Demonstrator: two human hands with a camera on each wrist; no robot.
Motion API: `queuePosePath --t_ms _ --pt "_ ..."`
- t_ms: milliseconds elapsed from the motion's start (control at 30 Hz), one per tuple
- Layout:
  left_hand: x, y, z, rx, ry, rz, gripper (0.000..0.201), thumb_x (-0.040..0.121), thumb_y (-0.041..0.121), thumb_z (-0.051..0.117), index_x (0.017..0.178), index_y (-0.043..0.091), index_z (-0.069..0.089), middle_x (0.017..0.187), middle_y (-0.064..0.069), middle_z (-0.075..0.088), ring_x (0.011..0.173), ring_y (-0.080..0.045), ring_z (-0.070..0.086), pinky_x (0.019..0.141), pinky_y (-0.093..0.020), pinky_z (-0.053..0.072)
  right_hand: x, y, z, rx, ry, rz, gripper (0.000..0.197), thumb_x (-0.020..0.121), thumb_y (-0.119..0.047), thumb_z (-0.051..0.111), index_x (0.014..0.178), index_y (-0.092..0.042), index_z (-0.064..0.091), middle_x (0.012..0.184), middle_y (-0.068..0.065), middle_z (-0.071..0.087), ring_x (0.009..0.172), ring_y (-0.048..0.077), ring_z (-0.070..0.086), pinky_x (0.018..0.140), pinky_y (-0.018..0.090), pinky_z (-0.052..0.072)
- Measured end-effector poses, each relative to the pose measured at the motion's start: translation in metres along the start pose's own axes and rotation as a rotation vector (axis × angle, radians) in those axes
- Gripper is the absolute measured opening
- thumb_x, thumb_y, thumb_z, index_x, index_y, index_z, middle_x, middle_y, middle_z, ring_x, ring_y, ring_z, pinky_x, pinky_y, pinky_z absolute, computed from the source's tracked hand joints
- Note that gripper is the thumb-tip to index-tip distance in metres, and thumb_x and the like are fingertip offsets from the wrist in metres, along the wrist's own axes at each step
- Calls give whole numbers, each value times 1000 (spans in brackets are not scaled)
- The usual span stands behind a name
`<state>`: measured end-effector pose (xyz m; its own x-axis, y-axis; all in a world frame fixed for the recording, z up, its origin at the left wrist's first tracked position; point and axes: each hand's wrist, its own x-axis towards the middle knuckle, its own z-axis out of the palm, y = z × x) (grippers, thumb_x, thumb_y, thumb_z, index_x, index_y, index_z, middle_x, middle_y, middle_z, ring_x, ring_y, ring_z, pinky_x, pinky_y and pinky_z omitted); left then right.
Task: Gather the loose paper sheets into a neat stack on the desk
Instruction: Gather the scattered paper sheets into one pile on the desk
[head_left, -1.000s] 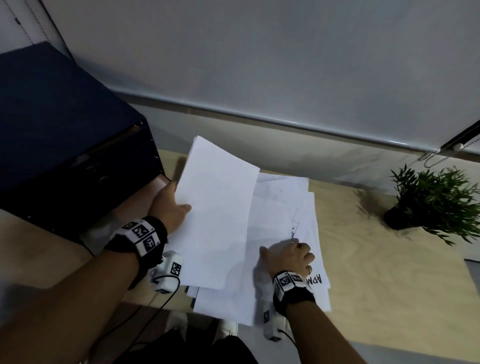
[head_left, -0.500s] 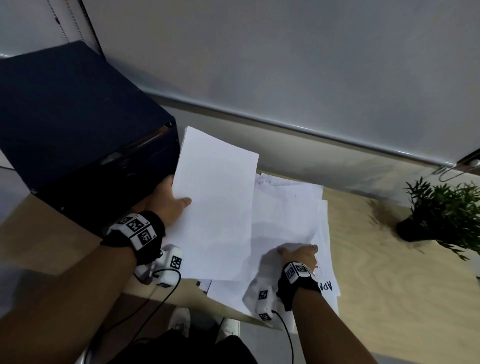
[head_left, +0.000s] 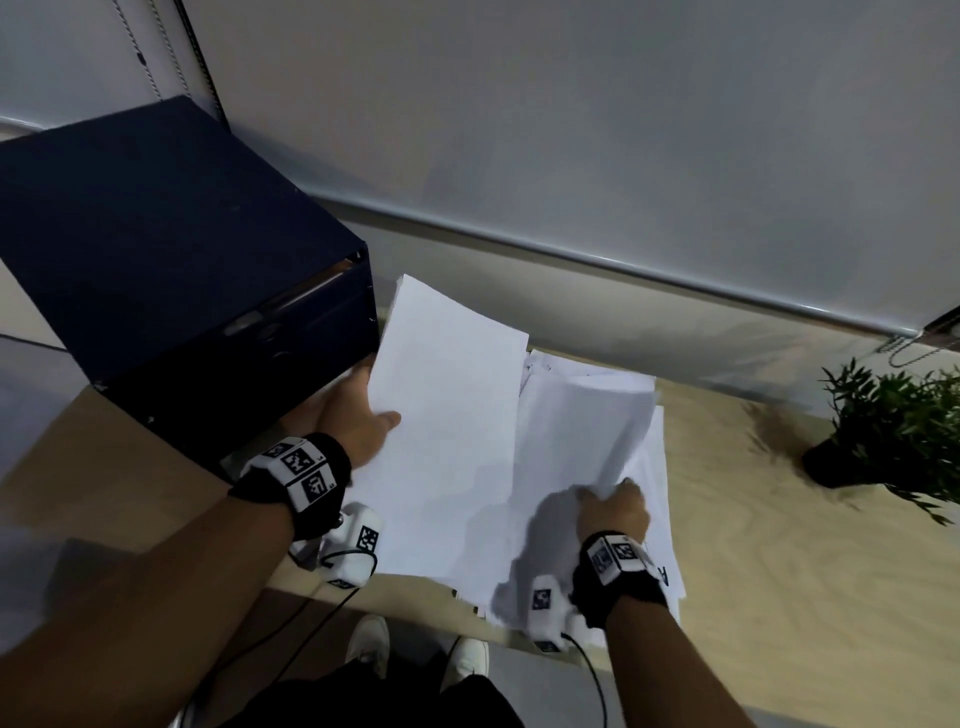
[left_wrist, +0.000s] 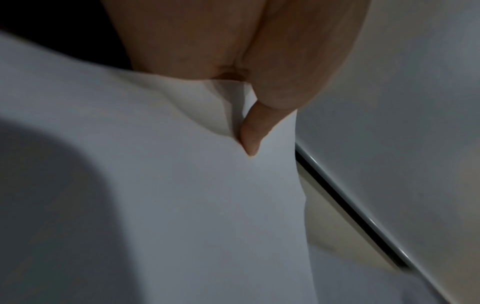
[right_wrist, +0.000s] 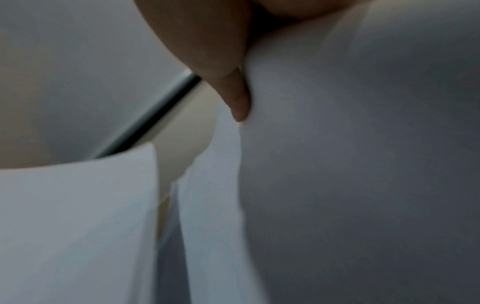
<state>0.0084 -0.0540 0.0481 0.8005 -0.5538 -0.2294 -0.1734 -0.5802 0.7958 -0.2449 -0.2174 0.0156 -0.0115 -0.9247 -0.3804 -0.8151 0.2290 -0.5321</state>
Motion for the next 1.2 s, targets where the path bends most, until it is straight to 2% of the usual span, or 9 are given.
queuePosePath --t_ms 233,400,533,633,733,800,967,1100,1200 --pt "-8 -11 55 -4 -147 -78 42 92 4 55 132 14 48 125 -4 62 116 -25 59 94 -27 43 8 -60 -121 -46 292 -460 30 80 -21 71 94 5 63 95 32 66 89 47 63 71 43 48" --pt "-10 -8 82 -31 -239 -94 38 90 6 60 128 13 55 121 -1 66 112 -22 62 93 -27 47 12 -76 -180 241 244 -465 33 71 -30 80 76 0 66 73 20 69 65 29 68 62 41 57" --pt "-11 -7 91 -15 -294 -109 36 95 8 54 131 12 54 126 -1 62 117 -21 59 91 -22 41 31 -51 -131 234 -26 -321 32 73 -31 80 85 -4 69 79 14 72 62 20 66 51 19 51" --pt "-12 -5 92 -30 -251 -153 32 100 12 45 130 9 55 130 -3 59 113 -20 56 87 -19 37 47 -21 -59 72 -170 -203 43 76 -22 75 110 3 65 102 23 71 92 31 68 73 29 51" --pt "-12 -4 97 -33 -235 -184 45 103 32 39 137 5 50 140 -10 53 128 -25 51 101 -25 35 45 2 -7 -1 -191 -67 45 93 -10 53 137 -5 48 133 22 57 123 35 54 101 35 40" --pt "-15 -2 103 13 -267 -171 50 100 38 44 139 8 47 138 -8 55 129 -27 51 104 -29 39 37 5 16 -39 -188 -68 45 95 -7 43 140 -10 46 139 18 52 128 35 50 105 34 38" --pt "-13 1 96 77 -202 -109 44 94 9 56 137 10 45 135 -4 56 123 -24 54 98 -22 37 34 3 25 -213 -195 -175 36 95 -13 46 129 -7 55 130 18 58 120 34 55 98 36 43" --pt "4 0 53 58 -128 -8 50 91 16 62 138 13 47 138 -5 56 125 -24 55 106 -39 43 46 20 3 -316 -44 9 81 79 -49 69 141 -8 37 143 16 38 129 37 35 102 50 37" --pt "7 5 27 1 -51 -6 43 90 7 63 132 10 52 128 -6 62 118 -24 58 102 -35 44 43 18 9 -384 -66 39 110 65 -60 77 146 -6 26 145 17 32 132 36 30 103 52 36"
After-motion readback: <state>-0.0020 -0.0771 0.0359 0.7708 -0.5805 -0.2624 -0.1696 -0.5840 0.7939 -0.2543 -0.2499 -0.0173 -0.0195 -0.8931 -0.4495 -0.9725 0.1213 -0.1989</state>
